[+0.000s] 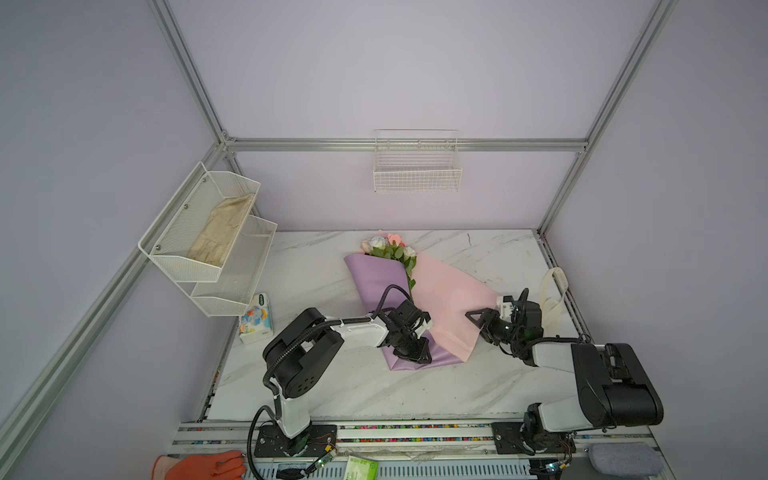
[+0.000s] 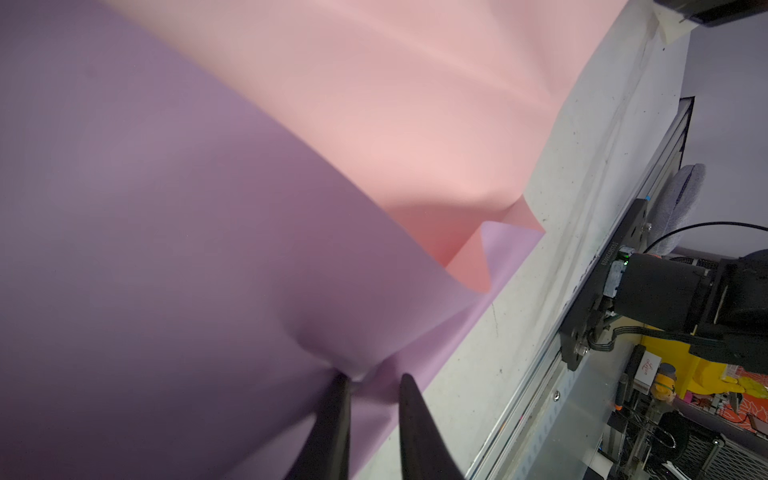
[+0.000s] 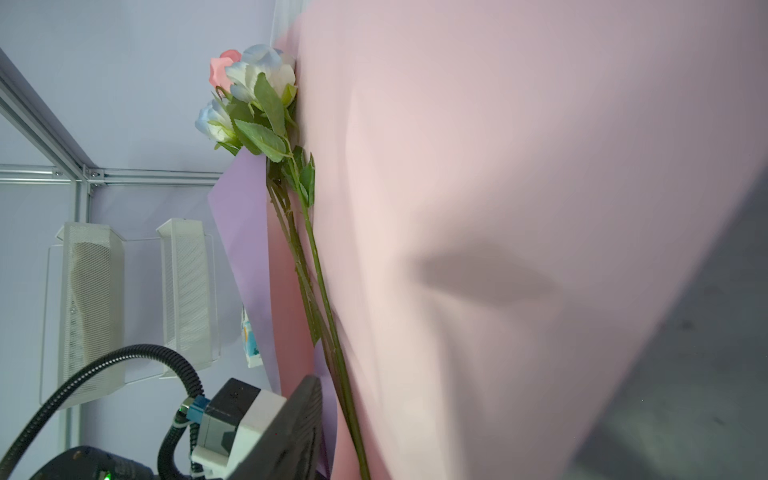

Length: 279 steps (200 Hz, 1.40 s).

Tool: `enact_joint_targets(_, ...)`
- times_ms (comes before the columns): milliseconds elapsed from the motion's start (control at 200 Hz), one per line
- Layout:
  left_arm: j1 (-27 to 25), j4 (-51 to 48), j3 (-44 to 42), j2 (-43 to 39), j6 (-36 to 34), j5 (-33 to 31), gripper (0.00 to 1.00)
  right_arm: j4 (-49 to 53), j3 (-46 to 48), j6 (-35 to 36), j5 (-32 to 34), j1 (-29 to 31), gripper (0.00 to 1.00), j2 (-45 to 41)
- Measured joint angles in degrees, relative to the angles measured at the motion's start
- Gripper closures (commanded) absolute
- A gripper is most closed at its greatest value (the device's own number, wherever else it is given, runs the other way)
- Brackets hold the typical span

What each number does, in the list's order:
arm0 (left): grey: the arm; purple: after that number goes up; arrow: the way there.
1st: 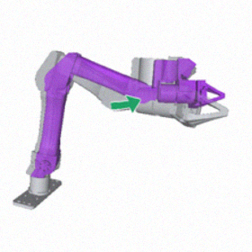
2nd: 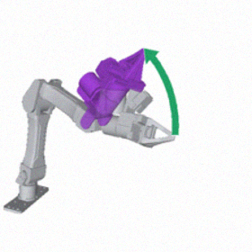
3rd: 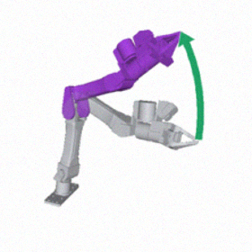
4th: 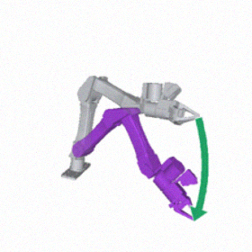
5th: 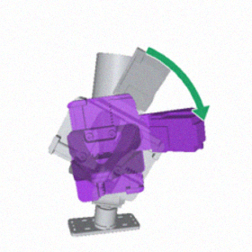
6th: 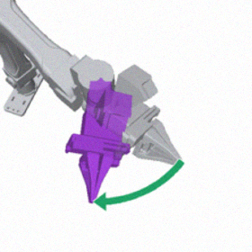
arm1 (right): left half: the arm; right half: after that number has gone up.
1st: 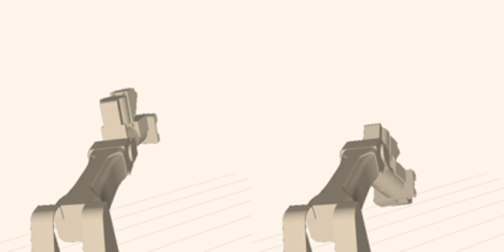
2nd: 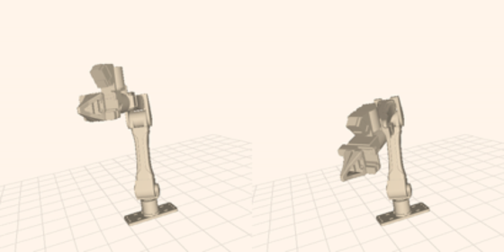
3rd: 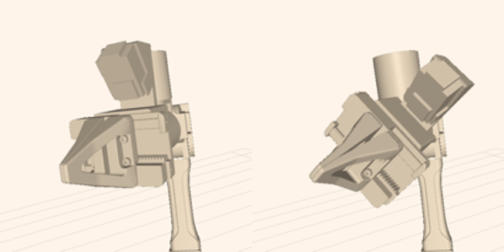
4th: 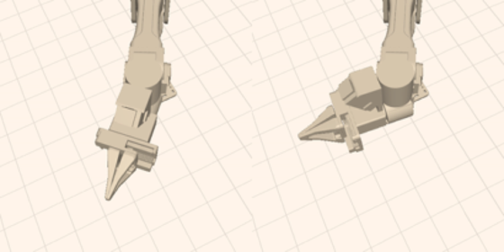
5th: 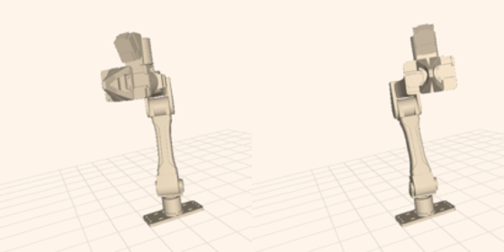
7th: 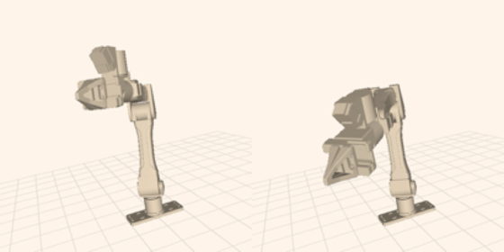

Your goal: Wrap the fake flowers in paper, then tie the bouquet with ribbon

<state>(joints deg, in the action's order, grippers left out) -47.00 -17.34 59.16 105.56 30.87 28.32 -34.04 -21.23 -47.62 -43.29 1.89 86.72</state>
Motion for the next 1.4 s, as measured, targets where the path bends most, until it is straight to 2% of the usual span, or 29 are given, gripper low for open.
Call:
enact_joint_targets(60,0.00,0.02,0.00,-0.11,0.00,0.00,0.75,-0.37,-0.09,0.63,-0.20,0.02,0.62,0.98)
enact_joint_targets(190,0.00,-0.48,0.00,-1.40,-0.02,-0.70,0.71,0.07,-0.31,2.97,-0.20,0.02,0.80,1.09)
enact_joint_targets(325,0.00,-0.94,0.00,-5.90,-0.07,-1.03,0.69,0.07,-0.44,4.22,-0.22,0.02,0.87,1.09)
enact_joint_targets(515,-0.13,-1.25,1.42,-8.13,-0.74,0.42,0.71,0.04,-0.44,4.44,-0.26,0.02,0.89,1.11)
enact_joint_targets(750,-2.73,-4.68,4.11,-2.58,-5.38,0.92,0.75,0.07,-0.57,4.48,-0.44,0.00,0.88,1.11)
enact_joint_targets(925,-3.65,-8.00,4.37,0.31,-7.45,-3.39,0.75,0.63,-1.55,4.50,-0.57,0.02,0.89,1.03)
enact_joint_targets(990,-3.65,-8.22,4.37,0.31,-7.48,-5.07,0.75,0.70,-1.86,4.57,-0.66,0.02,0.85,0.55)
enact_joint_targets(1070,-3.65,-8.00,4.39,0.31,-7.26,-6.32,0.75,0.94,-1.92,4.68,-1.18,0.02,0.70,-0.42)
enact_joint_targets(1175,-3.67,-7.08,4.39,0.31,-6.12,-7.39,0.74,1.18,-2.14,5.62,-1.77,0.02,0.62,-1.18)
enact_joint_targets(1260,-3.67,-5.75,4.37,0.22,-5.27,-8.15,0.72,1.64,-2.16,6.12,-1.77,0.02,0.59,-1.18)
enact_joint_targets(1395,-3.65,-4.98,4.13,-2.69,-4.07,-11.76,0.63,3.21,-2.25,6.80,-1.14,0.02,0.54,-0.44)
